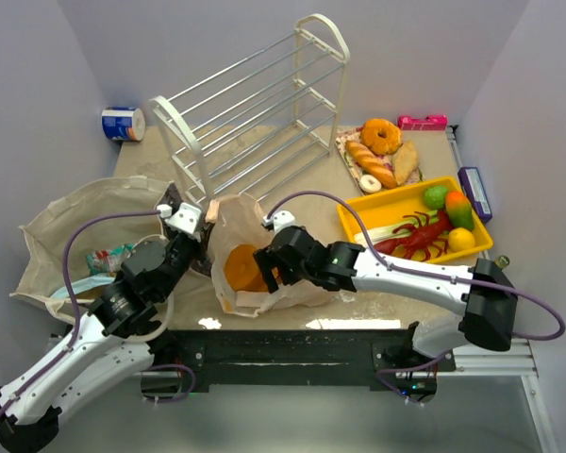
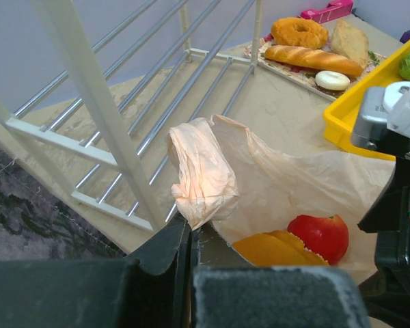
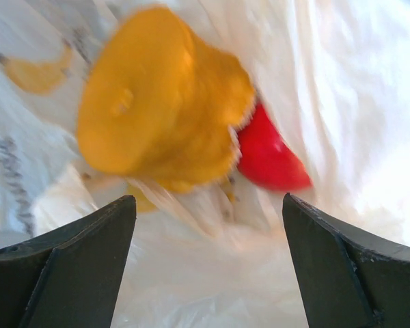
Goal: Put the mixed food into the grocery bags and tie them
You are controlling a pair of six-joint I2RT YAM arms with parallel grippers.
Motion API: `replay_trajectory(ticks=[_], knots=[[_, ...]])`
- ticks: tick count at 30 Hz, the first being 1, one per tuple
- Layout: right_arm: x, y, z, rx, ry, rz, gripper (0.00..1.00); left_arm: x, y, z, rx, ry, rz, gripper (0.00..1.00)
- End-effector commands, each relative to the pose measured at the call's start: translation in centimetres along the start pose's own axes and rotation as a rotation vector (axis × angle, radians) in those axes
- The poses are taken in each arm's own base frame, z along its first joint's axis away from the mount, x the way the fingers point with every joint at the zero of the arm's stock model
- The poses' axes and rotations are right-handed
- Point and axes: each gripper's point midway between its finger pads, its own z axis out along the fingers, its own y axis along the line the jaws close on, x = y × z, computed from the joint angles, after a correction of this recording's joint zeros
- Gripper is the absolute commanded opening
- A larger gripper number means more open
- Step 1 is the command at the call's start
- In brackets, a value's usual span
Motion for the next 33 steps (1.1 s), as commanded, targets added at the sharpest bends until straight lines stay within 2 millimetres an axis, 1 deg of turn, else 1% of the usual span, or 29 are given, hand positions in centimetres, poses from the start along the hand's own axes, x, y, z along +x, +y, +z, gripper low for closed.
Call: replay_trajectory(ticks=[1, 2, 3, 6, 8, 10, 12, 13, 14, 15, 16, 17, 18, 19, 20, 23, 24, 27, 29, 31, 32, 33], knots=[[3.5, -2.5, -0.9, 0.071, 0.082, -0.001, 0.92, -1.3, 0.4, 0.2, -0.022, -0.047, -0.010, 0.00], [4.0, -2.9, -0.8, 0.084, 0.089, -0.004, 0.93, -1.3, 0.4, 0.2, -0.022, -0.047, -0.010, 0.00], [4.8, -3.7, -0.5, 0.119, 0.103, -0.013, 0.93, -1.3, 0.4, 0.2, -0.022, -0.044, -0.009, 0.00], [6.2, -4.8, 0.3, 0.165, 0.127, -0.024, 0.94, -1.2, 0.4, 0.2, -0.022, -0.043, -0.009, 0.00], [6.7, -5.4, 1.2, 0.204, 0.131, -0.032, 0.94, -1.2, 0.4, 0.2, -0.022, -0.044, -0.009, 0.00], [6.9, -6.5, 2.0, 0.274, 0.114, -0.042, 0.93, -1.2, 0.5, 0.2, -0.025, -0.043, -0.009, 0.00], [6.4, -6.9, 2.3, 0.305, 0.092, -0.044, 0.78, -1.2, 0.5, 0.2, -0.025, -0.044, -0.009, 0.00], [5.8, -6.9, 2.4, 0.307, 0.071, -0.044, 0.69, -1.2, 0.5, 0.2, -0.027, -0.044, -0.009, 0.00], [5.4, -6.7, 2.4, 0.302, 0.055, -0.042, 0.47, -1.3, 0.6, 0.1, -0.028, -0.047, -0.010, 0.00], [4.4, -6.4, 2.2, 0.295, 0.034, -0.035, 0.34, -1.3, 0.6, 0.1, -0.028, -0.048, -0.011, 0.00], [3.8, -6.3, 1.9, 0.296, 0.020, -0.034, 0.24, -1.3, 0.6, 0.1, -0.031, -0.048, -0.011, 0.00], [2.3, -5.9, 1.2, 0.283, -0.017, -0.024, 0.09, -1.4, 0.7, 0.1, -0.033, -0.050, -0.011, 0.00], [1.5, -5.7, 0.7, 0.278, -0.034, -0.020, 0.03, -1.4, 0.7, 0.0, -0.034, -0.052, -0.013, 0.00], [0.8, -5.6, 0.1, 0.270, -0.048, -0.024, 0.00, -1.5, 0.8, -0.1, -0.041, -0.057, -0.014, 0.00], [-0.8, -4.9, -1.1, 0.233, -0.089, -0.006, 0.00, -1.6, 0.9, -0.1, -0.044, -0.059, -0.016, 0.00], [-3.4, -3.8, -3.3, 0.162, -0.164, 0.012, 0.00, -1.9, 1.3, -0.4, -0.058, -0.073, -0.021, 0.00], [-4.6, -3.3, -4.8, 0.118, -0.207, 0.029, 0.00, -2.0, 1.3, -0.6, -0.058, -0.080, -0.024, 0.00], [-6.9, -2.8, -7.3, 0.063, -0.291, 0.056, 0.00, -2.2, 1.5, -0.7, -0.068, -0.091, -0.031, 0.00], [-7.7, -3.0, -8.3, 0.058, -0.322, 0.060, 0.00, -2.3, 1.7, -0.8, -0.075, -0.094, -0.031, 0.00], [-8.4, -4.2, -9.2, 0.078, -0.351, 0.079, 0.00, -2.4, 1.8, -0.9, -0.078, -0.098, -0.034, 0.00], [-8.7, -5.1, -9.3, 0.100, -0.360, 0.091, 0.00, -2.4, 1.8, -0.9, -0.079, -0.101, -0.035, 0.00], [-9.0, -5.7, -9.6, 0.108, -0.368, 0.100, 0.00, -2.5, 1.9, -1.0, -0.085, -0.102, -0.036, 0.00]])
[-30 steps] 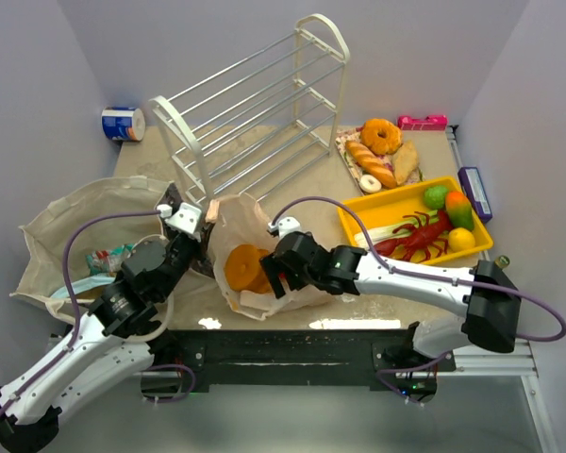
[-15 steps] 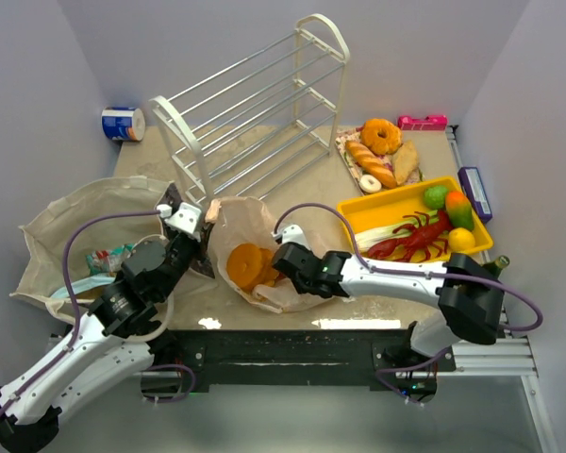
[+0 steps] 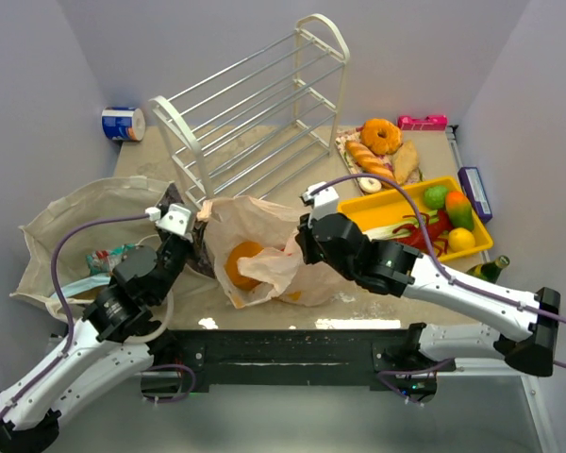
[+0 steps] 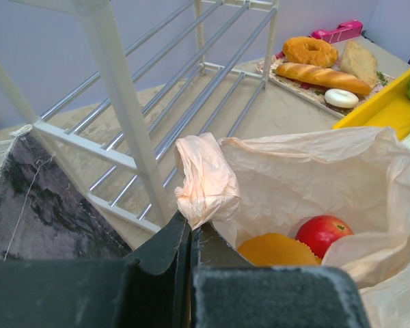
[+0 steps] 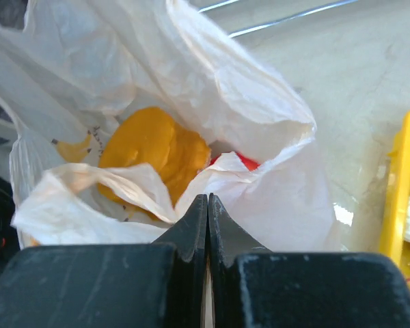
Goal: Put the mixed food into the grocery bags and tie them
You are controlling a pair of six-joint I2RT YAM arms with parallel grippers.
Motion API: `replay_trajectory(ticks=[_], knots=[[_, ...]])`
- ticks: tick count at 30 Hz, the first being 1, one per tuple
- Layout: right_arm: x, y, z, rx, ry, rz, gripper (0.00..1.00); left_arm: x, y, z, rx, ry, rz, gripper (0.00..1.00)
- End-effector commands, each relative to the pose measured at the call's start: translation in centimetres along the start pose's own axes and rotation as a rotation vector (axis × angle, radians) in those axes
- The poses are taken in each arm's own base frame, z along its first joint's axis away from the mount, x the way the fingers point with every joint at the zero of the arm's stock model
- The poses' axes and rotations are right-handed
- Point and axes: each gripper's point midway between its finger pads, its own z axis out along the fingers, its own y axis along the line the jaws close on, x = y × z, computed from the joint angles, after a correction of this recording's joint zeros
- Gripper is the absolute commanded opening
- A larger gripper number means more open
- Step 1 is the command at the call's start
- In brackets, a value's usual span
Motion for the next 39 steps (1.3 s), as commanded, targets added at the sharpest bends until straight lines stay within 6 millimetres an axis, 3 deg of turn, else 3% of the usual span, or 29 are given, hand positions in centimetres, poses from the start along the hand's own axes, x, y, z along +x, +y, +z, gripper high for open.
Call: replay_trajectory(ticks=[1, 4, 9, 13, 14, 15, 17, 18, 19, 22, 23, 25, 26, 28, 29, 30, 31, 32, 33, 34, 36, 37, 39], knots=[[-3.1, -2.3, -0.9, 0.041, -0.083, 0.033, 0.00, -1.5, 0.9, -0.1, -0.044, -0.060, -0.021, 0.00], [-4.7, -4.3, -2.1, 0.077, -0.133, 0.076, 0.00, -1.6, 1.3, -0.3, -0.064, -0.068, -0.027, 0.00], [-4.2, -8.0, -3.0, 0.183, -0.150, 0.106, 0.00, -1.9, 1.8, -0.7, -0.083, -0.081, -0.035, 0.00], [-3.6, -8.4, -3.3, 0.164, -0.138, 0.112, 0.00, -1.8, 1.7, -0.5, -0.079, -0.077, -0.033, 0.00], [-3.7, -7.6, -3.4, 0.120, -0.134, 0.110, 0.06, -1.6, 1.6, -0.4, -0.077, -0.069, -0.029, 0.00], [-3.9, -7.3, -3.6, 0.099, -0.129, 0.100, 0.31, -1.6, 1.5, -0.3, -0.074, -0.068, -0.028, 0.00], [-5.0, -6.9, -4.3, 0.080, -0.135, 0.103, 0.56, -1.4, 1.4, -0.2, -0.072, -0.058, -0.024, 0.00], [-4.9, -7.4, -4.6, 0.112, -0.123, 0.102, 0.79, -1.4, 1.4, -0.2, -0.069, -0.058, -0.022, 0.00], [-5.3, -7.8, -4.9, 0.130, -0.130, 0.109, 0.87, -1.4, 1.4, -0.2, -0.070, -0.058, -0.022, 0.00], [-6.9, -9.9, -5.6, 0.182, -0.156, 0.145, 0.96, -1.6, 1.4, -0.3, -0.071, -0.065, -0.027, 0.00], [-7.4, -11.8, -5.6, 0.224, -0.168, 0.169, 0.96, -1.6, 1.4, -0.3, -0.071, -0.066, -0.026, 0.00], [-7.8, -12.8, -5.5, 0.218, -0.166, 0.191, 0.97, -1.6, 1.4, -0.3, -0.071, -0.068, -0.028, 0.00], [-7.9, -14.8, -5.4, 0.266, -0.174, 0.214, 0.98, -1.6, 1.4, -0.3, -0.071, -0.066, -0.026, 0.00], [-7.6, -16.5, -4.4, 0.289, -0.159, 0.221, 0.99, -1.7, 1.5, -0.4, -0.071, -0.069, -0.027, 0.00], [-7.4, -19.0, -4.2, 0.348, -0.158, 0.248, 0.99, -1.7, 1.4, -0.4, -0.069, -0.069, -0.029, 0.00], [-7.3, -20.3, -3.7, 0.370, -0.151, 0.252, 0.99, -1.7, 1.4, -0.4, -0.066, -0.071, -0.028, 0.00], [-6.3, -23.7, -3.1, 0.451, -0.122, 0.287, 0.99, -1.8, 1.4, -0.4, -0.065, -0.072, -0.030, 0.00], [-5.7, -25.3, -2.7, 0.488, -0.101, 0.297, 0.99, -1.8, 1.4, -0.4, -0.063, -0.072, -0.030, 0.00], [-5.4, -27.1, -2.6, 0.526, -0.097, 0.311, 0.99, -1.7, 1.4, -0.4, -0.063, -0.072, -0.030, 0.00], [-4.9, -30.1, -3.2, 0.600, -0.100, 0.348, 0.99, -1.7, 1.3, -0.4, -0.061, -0.072, -0.031, 0.00], [-4.5, -32.7, -2.2, 0.604, -0.084, 0.371, 0.99, -1.7, 1.3, -0.4, -0.060, -0.073, -0.030, 0.00], [-4.2, -35.3, -2.9, 0.653, -0.093, 0.406, 0.99, -1.7, 1.3, -0.4, -0.060, -0.071, -0.029, 0.00], [-3.1, -38.6, -2.2, 0.724, -0.055, 0.431, 0.99, -1.7, 1.2, -0.3, -0.057, -0.070, -0.028, 0.00]])
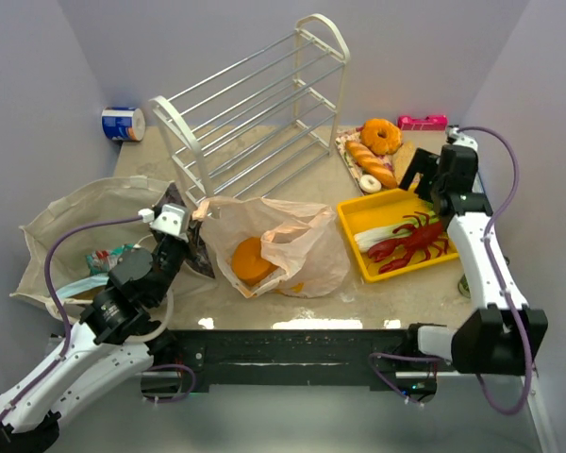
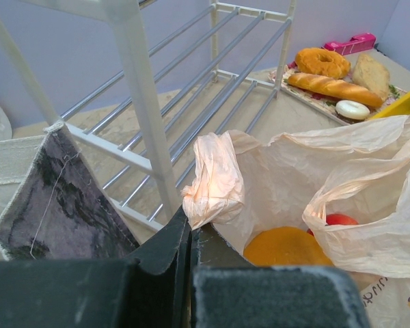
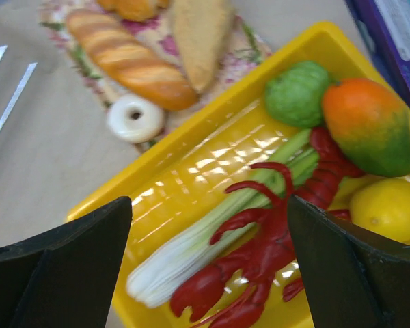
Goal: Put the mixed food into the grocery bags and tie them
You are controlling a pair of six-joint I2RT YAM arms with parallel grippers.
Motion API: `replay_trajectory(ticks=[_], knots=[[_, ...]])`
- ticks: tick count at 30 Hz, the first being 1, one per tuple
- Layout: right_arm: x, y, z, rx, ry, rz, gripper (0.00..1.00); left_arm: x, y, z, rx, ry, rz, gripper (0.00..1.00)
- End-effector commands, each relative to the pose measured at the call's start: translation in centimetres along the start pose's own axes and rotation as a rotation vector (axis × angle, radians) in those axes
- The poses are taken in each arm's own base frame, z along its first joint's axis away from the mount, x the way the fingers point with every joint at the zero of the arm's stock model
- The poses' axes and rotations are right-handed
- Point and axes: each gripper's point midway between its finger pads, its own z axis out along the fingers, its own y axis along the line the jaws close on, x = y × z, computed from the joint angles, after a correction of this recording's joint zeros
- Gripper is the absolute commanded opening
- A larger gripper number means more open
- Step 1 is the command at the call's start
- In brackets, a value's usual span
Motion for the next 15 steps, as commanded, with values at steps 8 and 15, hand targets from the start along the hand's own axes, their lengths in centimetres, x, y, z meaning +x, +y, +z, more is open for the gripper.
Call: replay_trajectory(ticks=[8, 15], knots=[[-1.7, -10.9, 9.3, 0.274, 0.018, 0.087, 0.99, -1.2, -0.5, 0.3, 0.027, -0.047, -0.019, 0.00], [-0.8, -14.7, 10.9, 0.420, 0.037, 0.048, 0.99, -1.4, -1.2, 0.2, 0.065, -0.055, -0.021, 0.00]])
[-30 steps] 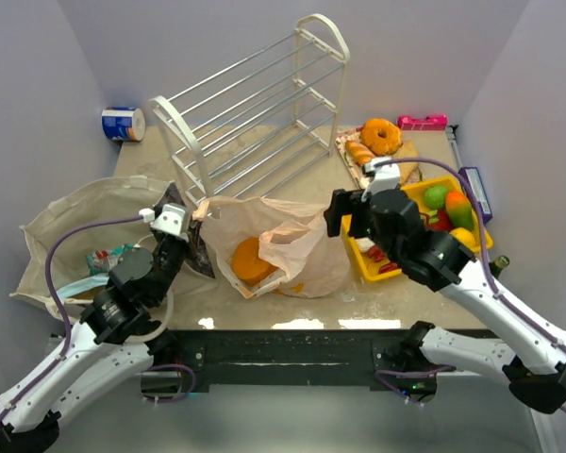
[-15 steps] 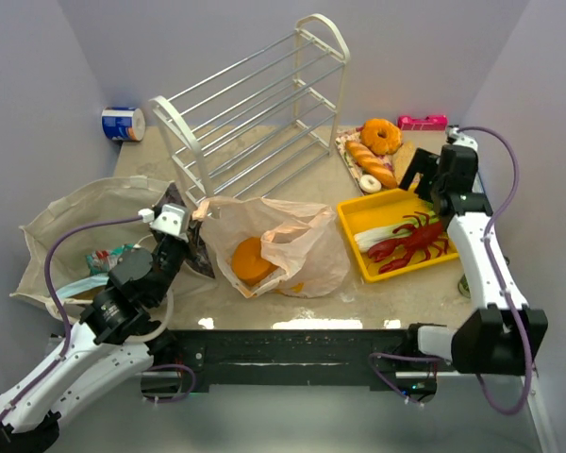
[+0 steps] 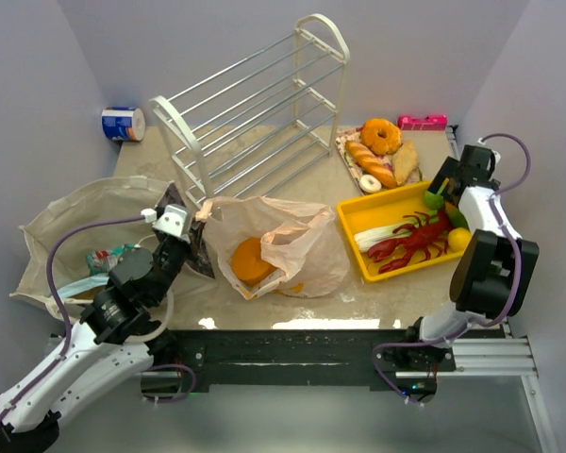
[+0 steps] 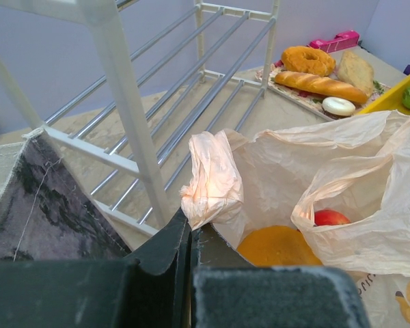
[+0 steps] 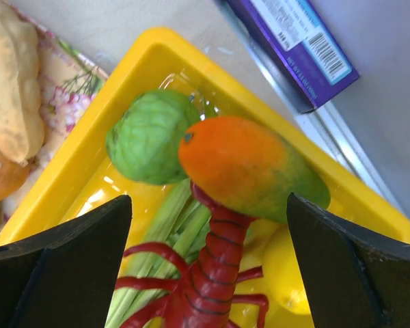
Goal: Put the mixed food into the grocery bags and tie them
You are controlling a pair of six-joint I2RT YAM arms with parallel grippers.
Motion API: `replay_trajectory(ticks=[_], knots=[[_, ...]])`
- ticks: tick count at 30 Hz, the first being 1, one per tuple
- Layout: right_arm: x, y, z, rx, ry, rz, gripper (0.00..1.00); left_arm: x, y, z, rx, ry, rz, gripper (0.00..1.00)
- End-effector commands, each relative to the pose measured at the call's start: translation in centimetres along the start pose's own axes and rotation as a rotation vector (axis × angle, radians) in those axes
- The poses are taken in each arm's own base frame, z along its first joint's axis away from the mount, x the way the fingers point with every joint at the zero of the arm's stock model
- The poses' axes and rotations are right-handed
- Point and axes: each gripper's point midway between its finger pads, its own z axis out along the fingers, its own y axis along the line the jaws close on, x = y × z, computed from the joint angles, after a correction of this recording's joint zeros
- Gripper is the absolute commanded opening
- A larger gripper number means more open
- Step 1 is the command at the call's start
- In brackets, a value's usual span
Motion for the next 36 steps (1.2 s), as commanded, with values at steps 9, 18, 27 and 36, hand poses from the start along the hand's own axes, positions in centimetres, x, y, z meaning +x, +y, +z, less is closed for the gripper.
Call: replay_trajectory(ticks=[9, 18, 27, 36], knots=[[-0.8, -1.8, 3.7, 0.070, -0.053, -0.045, 0.94, -1.8, -0.7, 0.0, 0.042, -0.070, -0.030, 0.00], [0.9, -2.0, 5.1, 0.067, 0.014, -0.026, 0.60, -1.8, -0.5, 0.0, 0.036, -0.071, -0.030, 0.00], [-2.4, -1.7, 0.7, 0.030, -0.064, 0.016, 0.22, -1.8, -0.5, 0.0, 0.033, -0.070, -0.028, 0.00], [-5.6, -0.1, -7.2, -0.144, -0.203, 0.061, 0.00, -1.6, -0.7, 0.1, 0.039, -0.063, -0.025, 0.00]])
